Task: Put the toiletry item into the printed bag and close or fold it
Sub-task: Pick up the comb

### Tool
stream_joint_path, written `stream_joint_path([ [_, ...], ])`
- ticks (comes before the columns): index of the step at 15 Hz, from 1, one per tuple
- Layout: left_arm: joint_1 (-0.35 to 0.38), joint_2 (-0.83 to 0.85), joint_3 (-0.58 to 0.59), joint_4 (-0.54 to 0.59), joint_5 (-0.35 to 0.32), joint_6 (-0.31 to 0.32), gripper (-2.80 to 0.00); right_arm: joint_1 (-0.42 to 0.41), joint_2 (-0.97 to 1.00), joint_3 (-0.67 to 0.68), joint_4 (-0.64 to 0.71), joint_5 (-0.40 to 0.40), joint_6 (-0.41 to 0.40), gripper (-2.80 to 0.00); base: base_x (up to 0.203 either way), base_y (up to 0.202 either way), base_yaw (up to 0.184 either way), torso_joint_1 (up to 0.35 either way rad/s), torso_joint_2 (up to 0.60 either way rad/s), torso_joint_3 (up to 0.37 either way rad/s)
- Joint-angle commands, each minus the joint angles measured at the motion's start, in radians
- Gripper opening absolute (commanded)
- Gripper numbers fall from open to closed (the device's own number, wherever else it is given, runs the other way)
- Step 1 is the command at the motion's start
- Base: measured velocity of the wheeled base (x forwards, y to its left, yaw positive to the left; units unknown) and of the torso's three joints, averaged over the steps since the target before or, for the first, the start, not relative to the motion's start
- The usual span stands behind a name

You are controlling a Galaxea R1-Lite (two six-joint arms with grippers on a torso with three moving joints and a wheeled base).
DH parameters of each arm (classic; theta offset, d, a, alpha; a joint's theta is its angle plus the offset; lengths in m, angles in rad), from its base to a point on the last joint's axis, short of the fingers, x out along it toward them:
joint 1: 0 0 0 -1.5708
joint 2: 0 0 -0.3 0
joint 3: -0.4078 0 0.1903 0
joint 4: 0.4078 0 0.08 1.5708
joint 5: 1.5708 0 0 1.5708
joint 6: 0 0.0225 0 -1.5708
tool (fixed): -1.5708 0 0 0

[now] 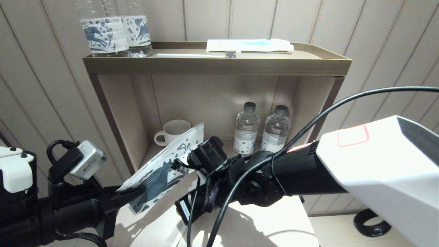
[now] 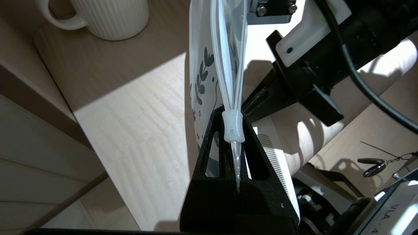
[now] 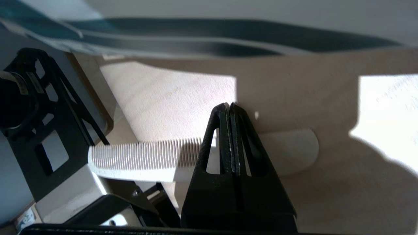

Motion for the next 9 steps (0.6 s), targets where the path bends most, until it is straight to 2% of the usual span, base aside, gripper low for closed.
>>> stream_joint_path([
  [1,-0.001,0.002,0.0,-0.003,-0.001,0.0,-2.8,-0.001,-0.057,-0.004,-0.006,0.003,0.003,-2.8,0.0,0.0,0.0,0.0,0.0,0.0],
  [5,-0.001,-0.001,0.0,-0.005,-0.001,0.0,-2.8,-0.003,-0.23,0.01,-0.002,0.003,0.04,-2.8,0.0,0.0,0.0,0.0,0.0,0.0],
  [9,-0.002,-0.007,0.0,-0.005,-0.001,0.001,-2.8,-0.023,-0.297,0.21,0.005,0.007,0.092,-2.8,0.0,0.0,0.0,0.0,0.0,0.0],
])
